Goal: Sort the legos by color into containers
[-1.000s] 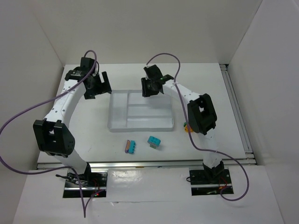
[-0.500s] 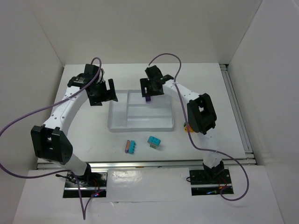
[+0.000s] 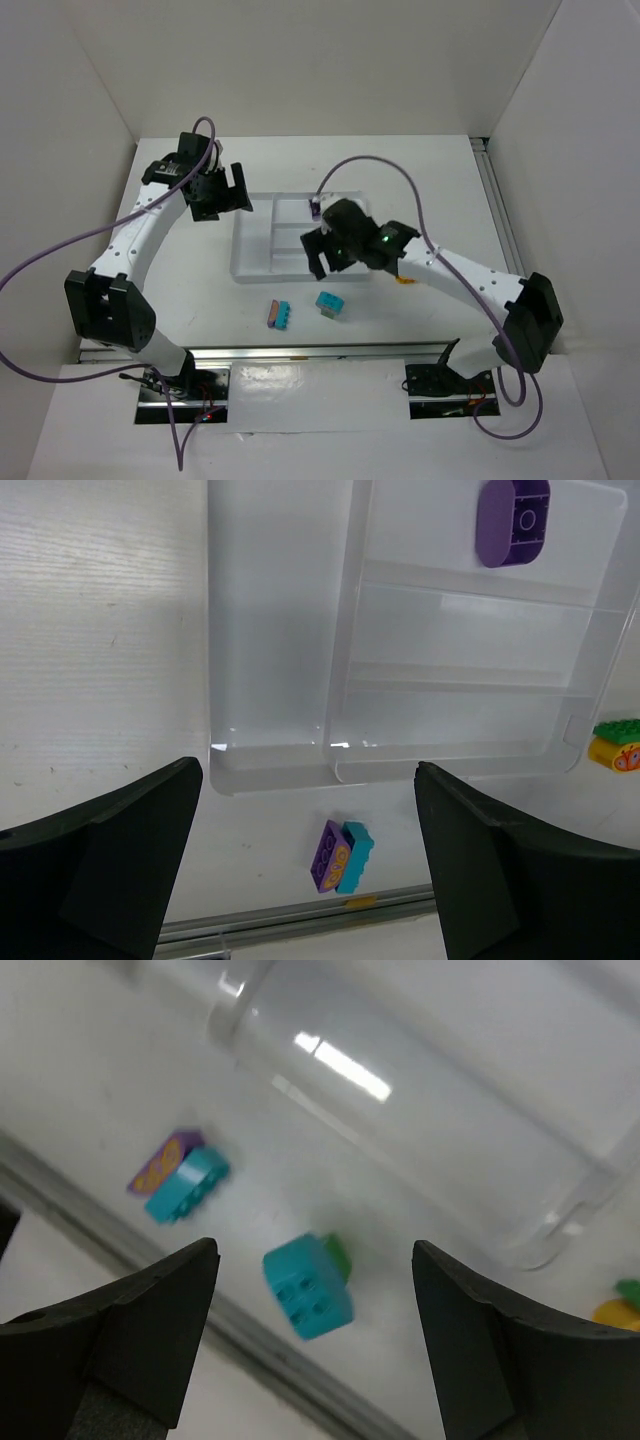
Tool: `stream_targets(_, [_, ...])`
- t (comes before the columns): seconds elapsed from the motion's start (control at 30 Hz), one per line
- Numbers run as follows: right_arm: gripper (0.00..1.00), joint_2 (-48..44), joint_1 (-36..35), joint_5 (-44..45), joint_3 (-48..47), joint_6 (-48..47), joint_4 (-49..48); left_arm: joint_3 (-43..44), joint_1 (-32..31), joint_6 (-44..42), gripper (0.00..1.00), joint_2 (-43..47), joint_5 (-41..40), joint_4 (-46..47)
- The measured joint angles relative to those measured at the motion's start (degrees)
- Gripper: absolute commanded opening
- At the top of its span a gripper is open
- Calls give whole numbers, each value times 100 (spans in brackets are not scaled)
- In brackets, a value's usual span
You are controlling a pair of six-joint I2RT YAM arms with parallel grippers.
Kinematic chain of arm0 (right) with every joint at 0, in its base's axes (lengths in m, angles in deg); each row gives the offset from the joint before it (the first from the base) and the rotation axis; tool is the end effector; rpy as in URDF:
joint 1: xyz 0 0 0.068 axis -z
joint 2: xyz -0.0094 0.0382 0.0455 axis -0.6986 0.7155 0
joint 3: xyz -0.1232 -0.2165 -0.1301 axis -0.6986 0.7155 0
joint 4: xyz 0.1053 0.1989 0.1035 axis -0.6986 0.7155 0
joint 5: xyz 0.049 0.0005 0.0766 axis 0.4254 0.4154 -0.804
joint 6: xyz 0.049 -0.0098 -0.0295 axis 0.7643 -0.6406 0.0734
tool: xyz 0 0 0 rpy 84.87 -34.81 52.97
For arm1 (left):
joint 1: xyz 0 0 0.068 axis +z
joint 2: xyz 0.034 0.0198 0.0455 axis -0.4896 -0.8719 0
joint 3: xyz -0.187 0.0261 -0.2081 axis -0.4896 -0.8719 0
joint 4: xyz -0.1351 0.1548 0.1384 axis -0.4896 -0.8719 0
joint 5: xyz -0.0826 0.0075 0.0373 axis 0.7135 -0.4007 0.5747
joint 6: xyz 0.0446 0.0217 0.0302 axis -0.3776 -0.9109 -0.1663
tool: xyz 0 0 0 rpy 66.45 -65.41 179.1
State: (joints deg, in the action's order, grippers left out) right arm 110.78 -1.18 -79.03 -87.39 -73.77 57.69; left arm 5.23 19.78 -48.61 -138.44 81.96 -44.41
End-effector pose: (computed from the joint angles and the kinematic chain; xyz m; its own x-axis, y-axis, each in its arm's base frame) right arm 0.2146 0.2143 0.3124 -0.6497 -0.2956 -0.7003 -0.5287 0.8377 0.1369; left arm 0.3124 -0.0552 0.3405 -0.7852 -0.3510 -0.5102 -0.1944 0.9219 -0.3350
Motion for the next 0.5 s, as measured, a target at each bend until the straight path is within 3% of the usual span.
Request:
stream_targets(0.1, [85, -26, -798, -72, 494, 212, 229, 107, -2, 0, 100, -44, 35, 31])
stream_targets(0.2, [85, 170, -1163, -76, 778, 372, 511, 188, -4, -7, 100, -85, 61, 61])
stream_targets(0.43, [85, 389, -1147, 2, 835, 426, 623, 227, -4, -9, 100, -118, 111, 79])
stream_targets(0.5, [79, 461, -1147, 7, 874, 409, 621, 227, -4, -9, 100, -118, 111, 79])
